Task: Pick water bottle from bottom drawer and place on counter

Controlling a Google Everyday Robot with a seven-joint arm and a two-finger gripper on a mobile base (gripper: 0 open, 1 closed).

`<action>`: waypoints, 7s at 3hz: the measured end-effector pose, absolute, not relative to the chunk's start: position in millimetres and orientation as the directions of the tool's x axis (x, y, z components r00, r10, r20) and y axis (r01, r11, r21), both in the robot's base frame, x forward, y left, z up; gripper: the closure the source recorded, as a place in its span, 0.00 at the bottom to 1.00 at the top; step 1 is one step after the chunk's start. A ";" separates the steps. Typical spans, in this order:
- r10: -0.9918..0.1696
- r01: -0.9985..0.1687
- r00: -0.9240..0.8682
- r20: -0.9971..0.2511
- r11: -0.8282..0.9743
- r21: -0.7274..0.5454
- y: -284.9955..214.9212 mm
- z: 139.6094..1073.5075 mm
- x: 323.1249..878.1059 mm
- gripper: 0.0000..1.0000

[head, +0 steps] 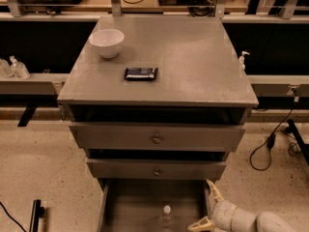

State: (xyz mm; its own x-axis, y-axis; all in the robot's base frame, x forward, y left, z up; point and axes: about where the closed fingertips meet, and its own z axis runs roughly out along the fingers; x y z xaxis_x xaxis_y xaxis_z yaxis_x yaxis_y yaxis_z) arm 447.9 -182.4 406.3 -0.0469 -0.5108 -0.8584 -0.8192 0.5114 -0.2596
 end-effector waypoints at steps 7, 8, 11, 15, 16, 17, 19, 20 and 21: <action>-0.326 -0.905 -0.164 -0.931 0.426 0.010 -66.4 252.6 465.8 0.34; -0.311 -0.903 -0.178 -0.934 0.429 0.029 -62.0 243.8 467.4 0.36; -0.204 -0.901 -0.194 -0.960 0.424 0.092 -63.7 239.9 471.8 0.92; -0.231 -0.976 0.128 -0.964 0.146 -0.164 -185.1 460.8 470.9 1.00; -0.238 -0.990 0.066 -0.969 0.108 -0.094 -189.3 475.6 464.4 1.00; -0.255 -0.999 -0.009 -0.967 0.034 0.001 -208.4 533.5 435.9 1.00; -0.378 -0.995 0.022 -0.926 -0.099 0.017 -238.0 698.3 430.7 1.00; -0.334 -0.990 0.138 -0.932 -0.087 -0.115 -260.8 784.3 443.0 1.00; -0.331 -0.984 0.177 -0.927 -0.055 -0.168 -266.9 802.6 457.3 1.00</action>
Offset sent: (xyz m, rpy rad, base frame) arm -0.0307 0.0749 -0.1347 0.1001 0.1101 0.2941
